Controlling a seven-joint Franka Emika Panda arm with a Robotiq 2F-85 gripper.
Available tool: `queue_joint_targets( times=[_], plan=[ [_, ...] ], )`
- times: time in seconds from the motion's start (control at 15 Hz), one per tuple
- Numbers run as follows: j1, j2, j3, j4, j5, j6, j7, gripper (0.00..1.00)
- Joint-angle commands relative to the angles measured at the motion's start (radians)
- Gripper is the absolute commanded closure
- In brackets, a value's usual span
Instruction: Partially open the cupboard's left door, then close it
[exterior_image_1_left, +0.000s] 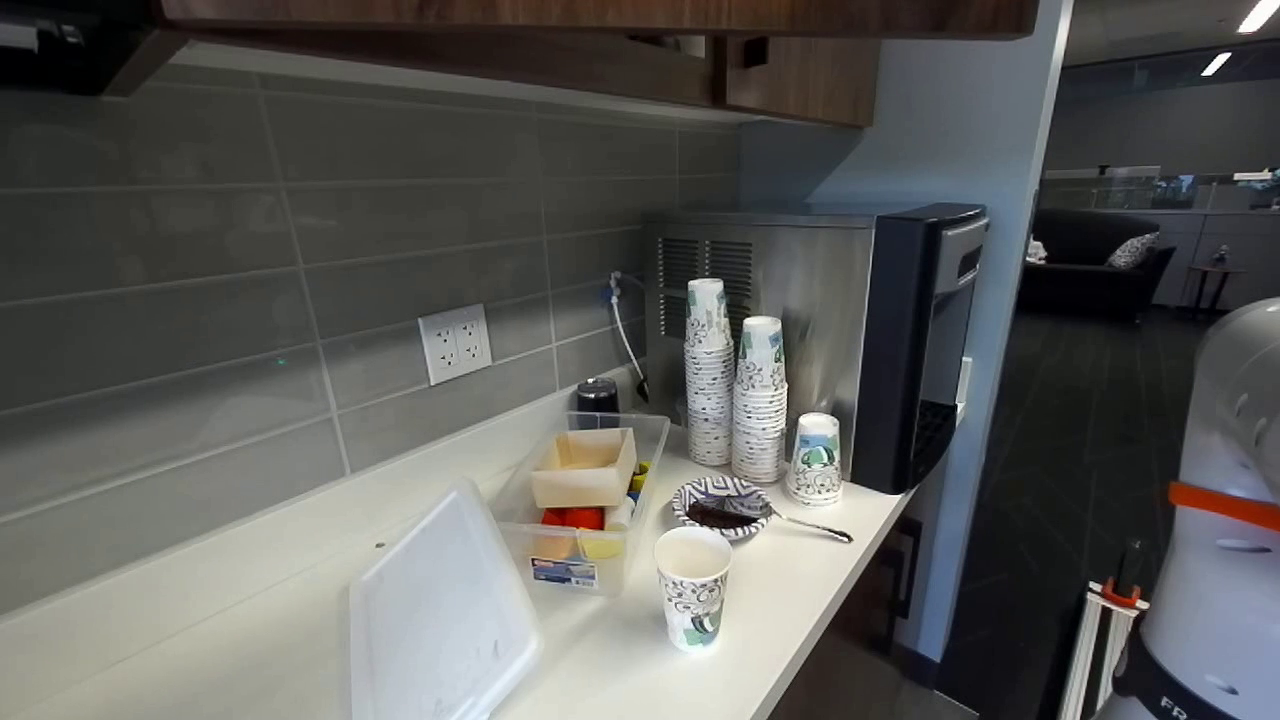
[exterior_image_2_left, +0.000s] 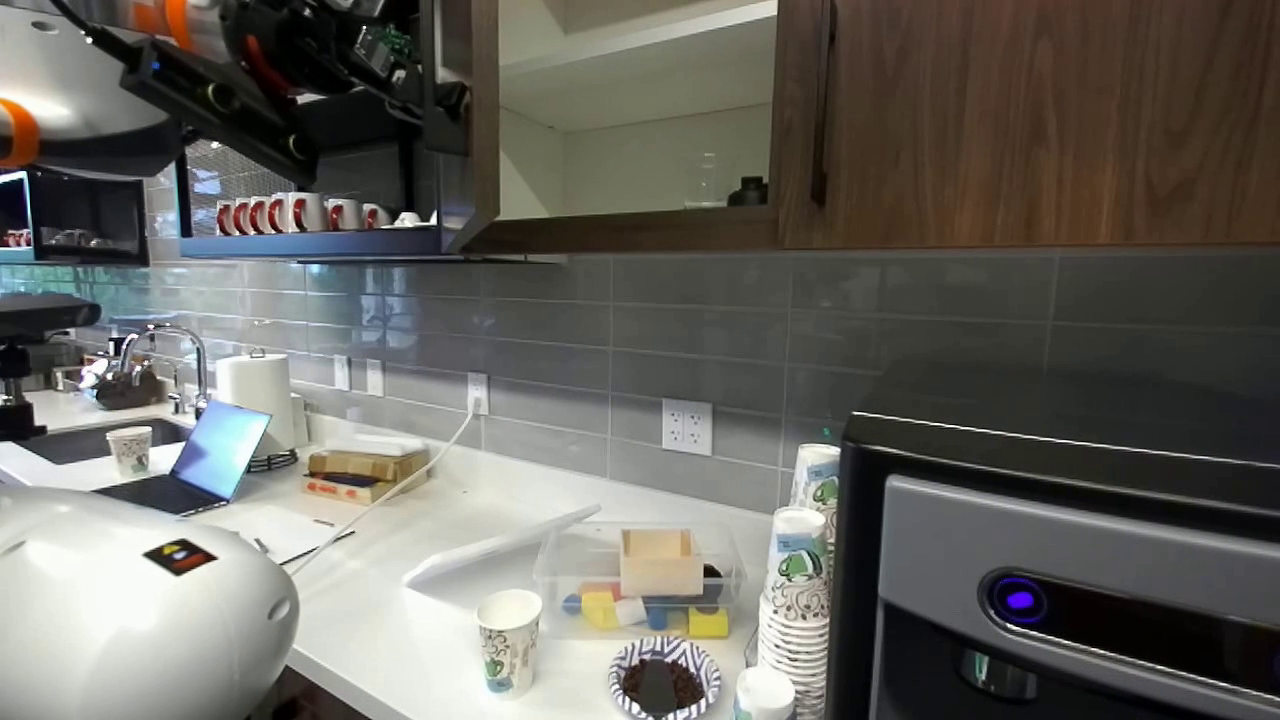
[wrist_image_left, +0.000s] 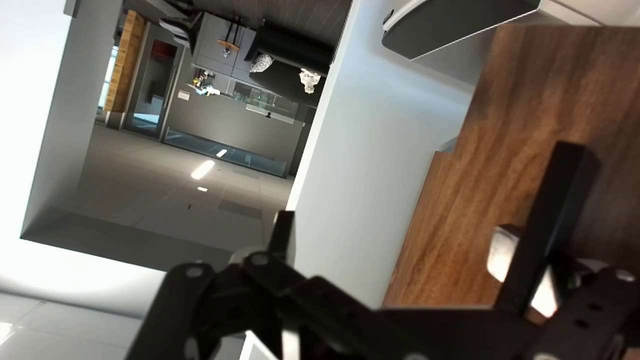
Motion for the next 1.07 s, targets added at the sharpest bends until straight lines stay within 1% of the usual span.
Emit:
queue_joint_targets(
  times=[0.0,0.13,0.27,0.6,0.8,1.0],
  plan=[
    [0.03,-0.014,-0.007,-0.034,-0.006,-0.04,-0.003,0.0],
    [0.028,-0.012,-0.015,-0.032,-0.009,-0.037,-0.001,0.0],
    [0.009,-0.002,-0.017,-0.019,-0.019,-0.046,0.01,0.0],
    [0.006,0.018,-0.053,-0.004,-0.07,-0.013,-0.002,0.0],
    [0.01,0.04,-0.085,0.009,-0.113,0.026,-0.017,0.0],
    [0.018,0.06,-0.134,0.023,-0.177,0.097,-0.039,0.0]
  ],
)
